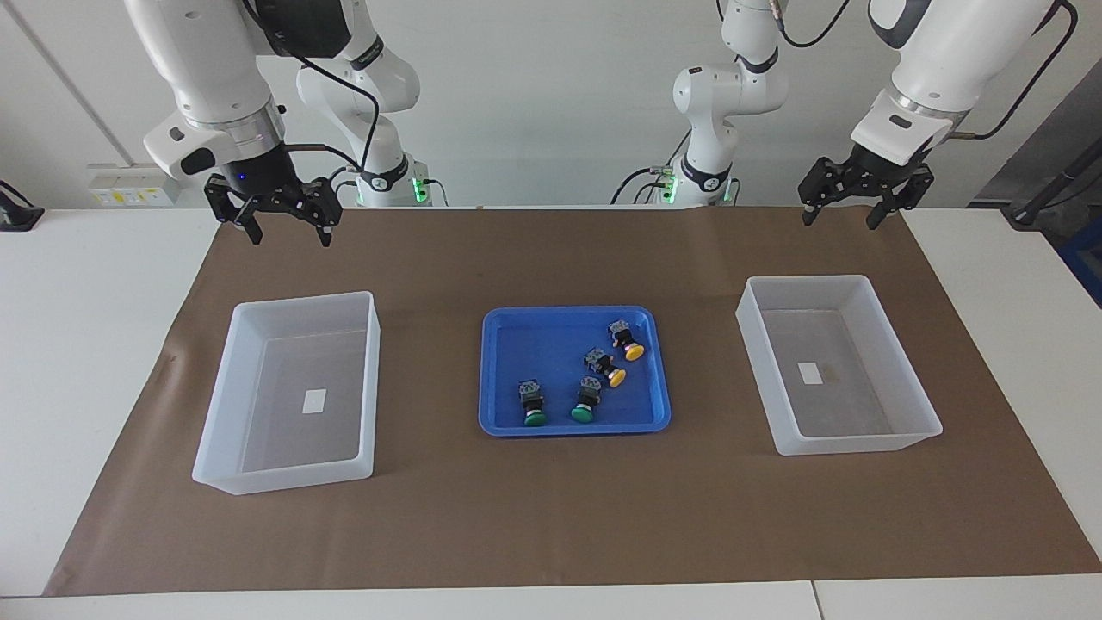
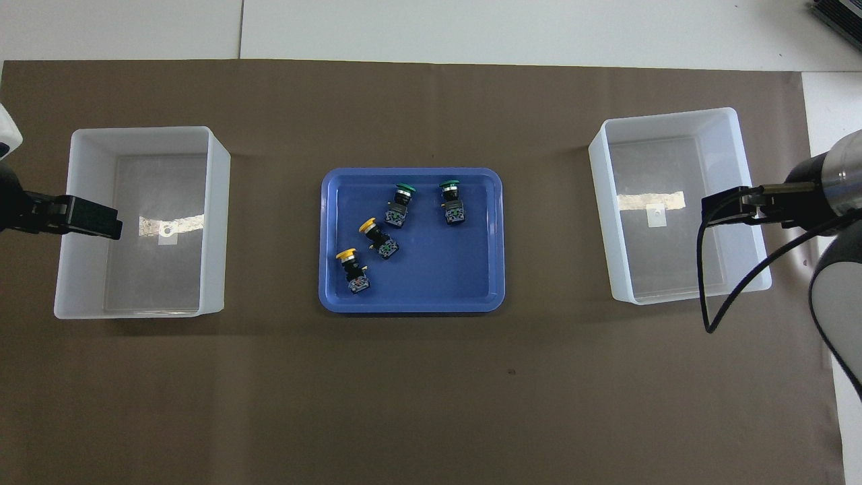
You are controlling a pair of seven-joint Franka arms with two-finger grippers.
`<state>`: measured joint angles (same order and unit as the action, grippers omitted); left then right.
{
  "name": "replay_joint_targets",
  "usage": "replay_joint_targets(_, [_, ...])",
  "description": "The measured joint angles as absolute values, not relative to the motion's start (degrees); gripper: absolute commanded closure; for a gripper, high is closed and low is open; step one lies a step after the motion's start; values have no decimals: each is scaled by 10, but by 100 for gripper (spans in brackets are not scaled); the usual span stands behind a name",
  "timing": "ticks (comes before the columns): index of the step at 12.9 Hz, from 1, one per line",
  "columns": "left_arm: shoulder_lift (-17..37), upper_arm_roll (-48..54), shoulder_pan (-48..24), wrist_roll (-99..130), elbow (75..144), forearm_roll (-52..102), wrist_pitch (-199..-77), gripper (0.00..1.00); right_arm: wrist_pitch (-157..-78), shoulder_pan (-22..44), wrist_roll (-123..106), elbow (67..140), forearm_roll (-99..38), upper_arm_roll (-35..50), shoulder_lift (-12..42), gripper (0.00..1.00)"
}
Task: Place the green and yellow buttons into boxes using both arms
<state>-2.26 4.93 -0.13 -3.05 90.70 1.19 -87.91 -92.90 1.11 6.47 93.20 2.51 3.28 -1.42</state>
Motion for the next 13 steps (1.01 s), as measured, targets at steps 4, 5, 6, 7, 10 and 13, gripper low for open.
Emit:
replay_joint_targets(4, [-23, 49, -1, -31, 907, 12, -879, 0, -931, 11, 65, 933, 25, 32, -14, 0])
replay_joint_targets(5, [-23, 49, -1, -31, 907, 12, -879, 0, -931, 11, 65, 934, 25, 32, -14, 0])
replay_joint_targets(6, [-23, 49, -1, -31, 907, 12, -879, 0, -931, 11, 65, 934, 25, 32, -14, 0])
replay_joint_targets(7, [-23, 49, -1, -31, 907, 12, -879, 0, -931, 11, 65, 934, 25, 32, -14, 0])
replay_joint_targets(10, [-23, 49, -1, -31, 907, 12, -879, 0, -931, 12, 64, 934, 25, 33, -14, 0])
replay_joint_targets(13, [-23, 49, -1, -31, 907, 12, -879, 0, -941, 13, 64, 934, 25, 34, -14, 0])
